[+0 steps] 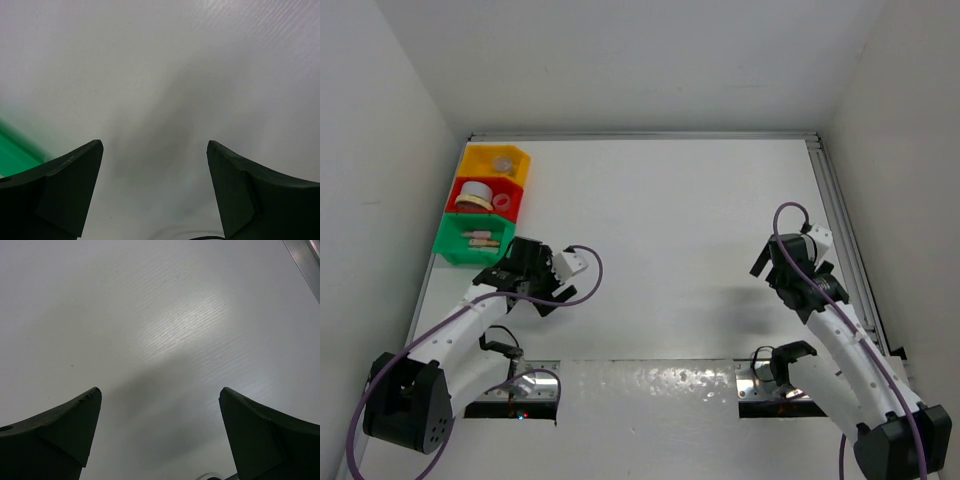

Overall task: Sort the stationery into containers
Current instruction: Reset both arms

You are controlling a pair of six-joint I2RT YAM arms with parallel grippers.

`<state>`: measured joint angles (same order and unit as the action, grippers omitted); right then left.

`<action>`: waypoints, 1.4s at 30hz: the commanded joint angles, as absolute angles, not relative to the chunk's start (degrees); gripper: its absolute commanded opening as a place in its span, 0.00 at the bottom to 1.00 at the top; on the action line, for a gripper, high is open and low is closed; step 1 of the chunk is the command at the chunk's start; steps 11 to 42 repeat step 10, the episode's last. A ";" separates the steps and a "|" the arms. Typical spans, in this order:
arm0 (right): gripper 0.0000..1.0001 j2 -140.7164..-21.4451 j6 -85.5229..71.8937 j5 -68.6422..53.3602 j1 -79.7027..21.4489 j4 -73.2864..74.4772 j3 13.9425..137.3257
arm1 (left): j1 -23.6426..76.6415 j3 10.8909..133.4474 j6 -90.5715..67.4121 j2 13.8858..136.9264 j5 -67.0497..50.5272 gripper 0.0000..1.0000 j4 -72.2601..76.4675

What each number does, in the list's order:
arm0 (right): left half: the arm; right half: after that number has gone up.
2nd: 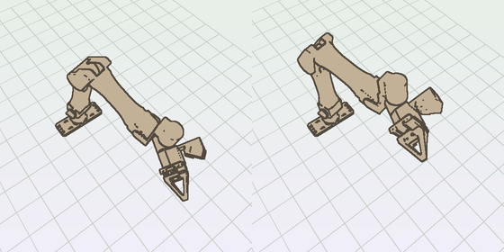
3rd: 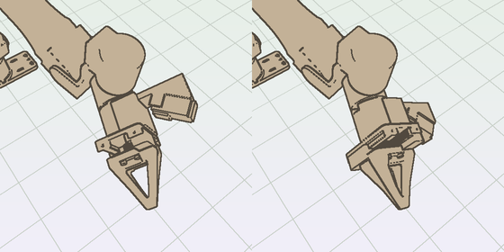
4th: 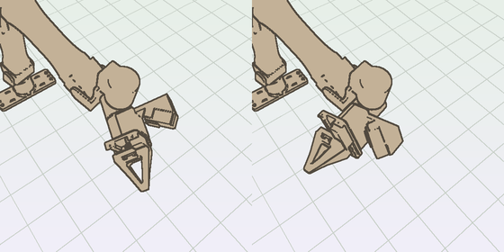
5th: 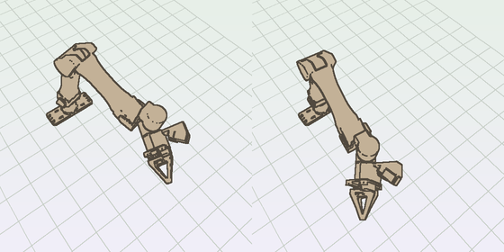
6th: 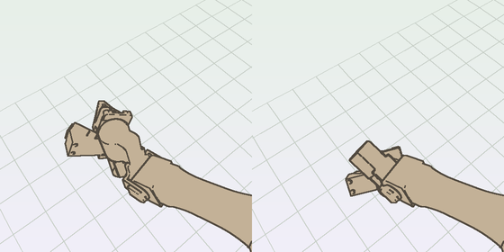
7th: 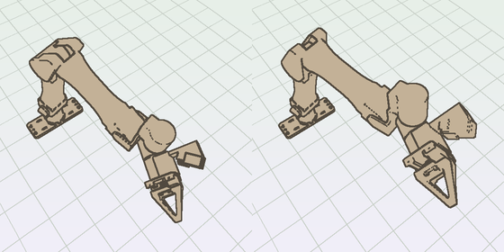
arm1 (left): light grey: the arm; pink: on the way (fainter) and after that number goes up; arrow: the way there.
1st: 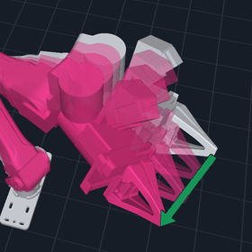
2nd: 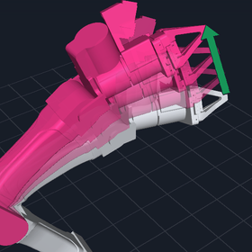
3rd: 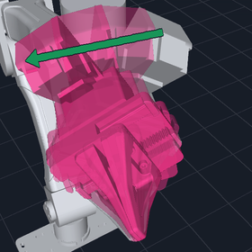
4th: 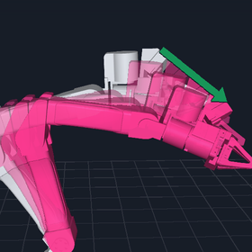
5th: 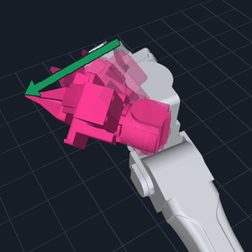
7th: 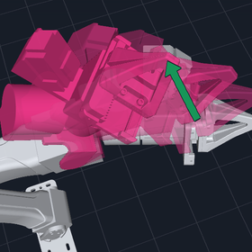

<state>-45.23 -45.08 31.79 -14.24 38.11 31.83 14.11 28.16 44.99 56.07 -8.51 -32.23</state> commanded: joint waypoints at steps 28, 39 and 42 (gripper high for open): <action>0.98 -41.24 -44.56 30.41 -14.24 32.53 29.80 | 13.62 29.36 45.44 54.84 -10.28 0.83 -31.29; 0.98 -41.24 -44.56 30.41 -14.24 32.53 29.80 | 13.62 29.36 45.44 54.84 -10.28 0.83 -31.29; 0.98 -41.24 -44.56 30.41 -14.24 32.53 29.80 | 13.62 29.36 45.44 54.84 -10.28 0.83 -31.29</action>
